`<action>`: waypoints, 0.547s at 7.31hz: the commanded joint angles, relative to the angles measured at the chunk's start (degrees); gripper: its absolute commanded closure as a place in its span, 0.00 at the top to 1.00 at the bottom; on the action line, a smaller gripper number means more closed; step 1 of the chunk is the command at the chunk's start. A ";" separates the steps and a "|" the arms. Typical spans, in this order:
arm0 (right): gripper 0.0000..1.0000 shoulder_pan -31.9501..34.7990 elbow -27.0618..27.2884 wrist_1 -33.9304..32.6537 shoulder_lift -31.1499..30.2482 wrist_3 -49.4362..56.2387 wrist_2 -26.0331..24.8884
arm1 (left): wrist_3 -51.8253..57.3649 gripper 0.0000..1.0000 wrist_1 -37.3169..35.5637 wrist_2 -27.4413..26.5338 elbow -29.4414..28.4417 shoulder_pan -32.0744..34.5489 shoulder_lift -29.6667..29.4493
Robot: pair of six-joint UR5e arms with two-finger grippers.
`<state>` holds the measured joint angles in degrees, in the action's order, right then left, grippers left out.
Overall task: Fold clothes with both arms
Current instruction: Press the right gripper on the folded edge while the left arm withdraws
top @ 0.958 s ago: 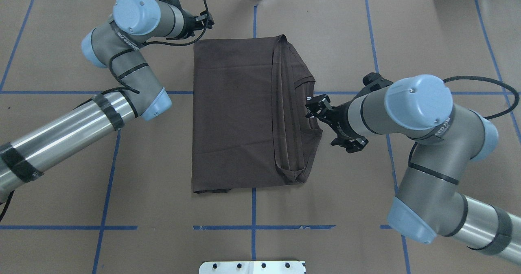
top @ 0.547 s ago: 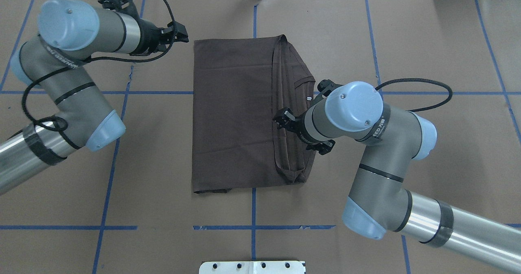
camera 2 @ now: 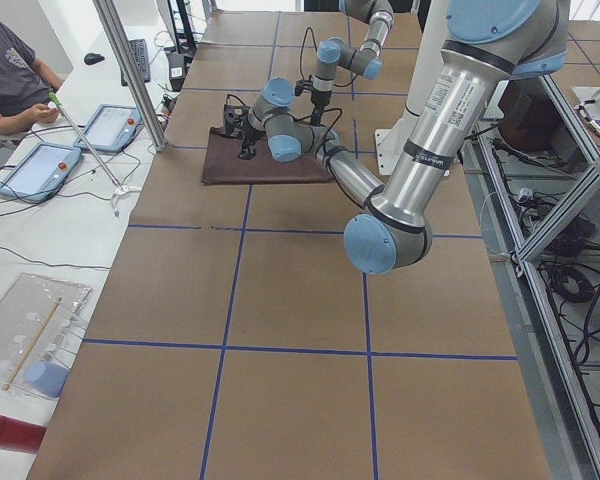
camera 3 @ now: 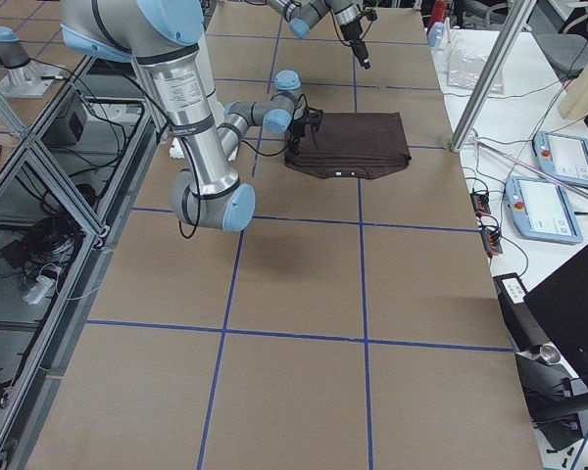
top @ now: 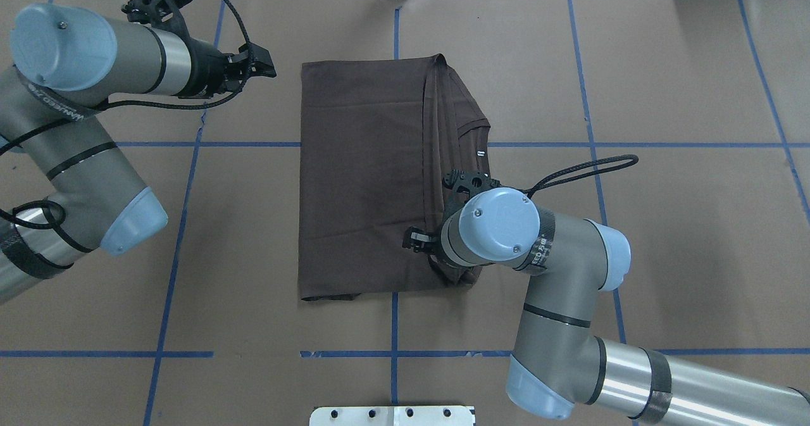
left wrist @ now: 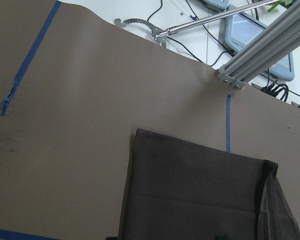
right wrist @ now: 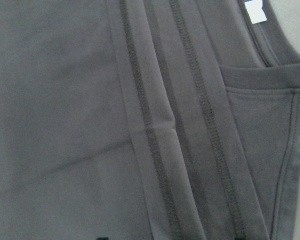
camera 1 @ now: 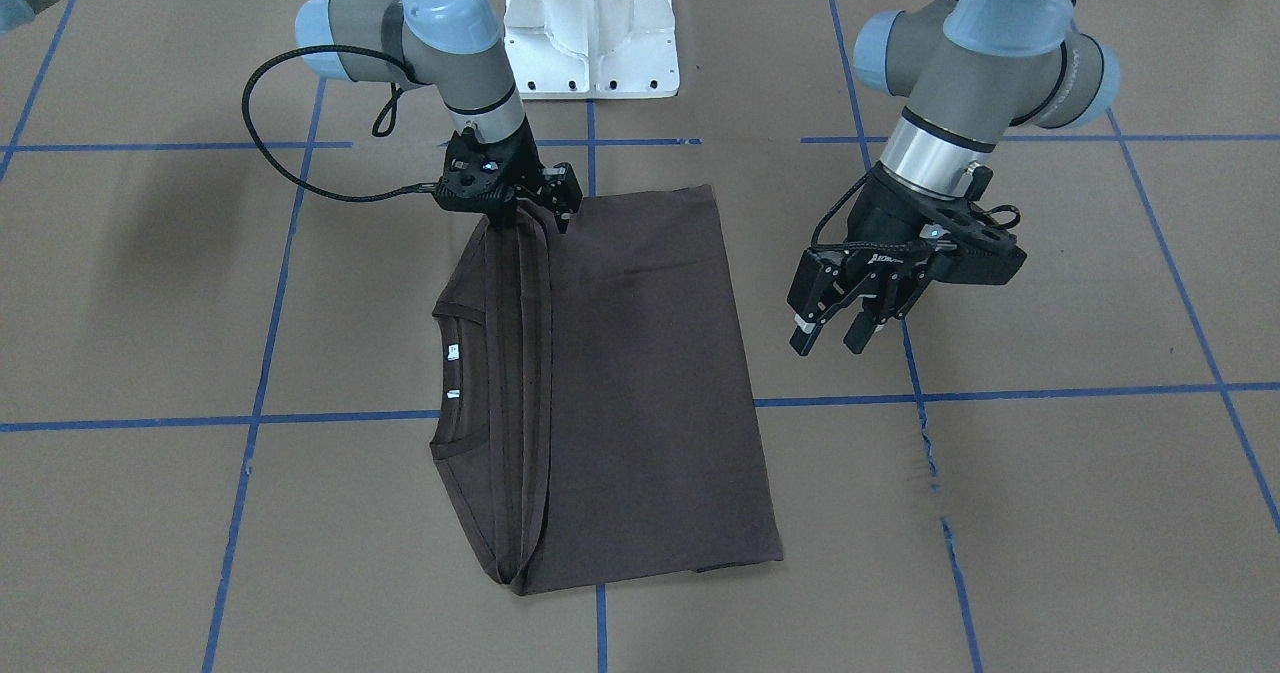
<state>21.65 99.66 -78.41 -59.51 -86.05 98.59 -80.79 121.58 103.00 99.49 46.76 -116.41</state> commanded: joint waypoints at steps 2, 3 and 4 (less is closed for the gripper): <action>0.52 -1.08 -0.08 0.10 -0.08 6.51 -1.82 | -0.86 0.72 -0.03 0.01 -0.09 -0.09 0.04; 0.16 -1.08 0.36 0.10 -0.34 6.51 -1.91 | -0.86 0.72 -0.03 0.01 -0.18 -0.09 0.04; 0.00 -1.00 0.54 0.27 -0.60 6.51 -1.82 | -0.86 0.72 0.06 0.01 -0.44 -0.09 -0.05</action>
<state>20.65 99.87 -78.28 -59.82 -79.69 96.79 -81.61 121.57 103.01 99.30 46.69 -116.38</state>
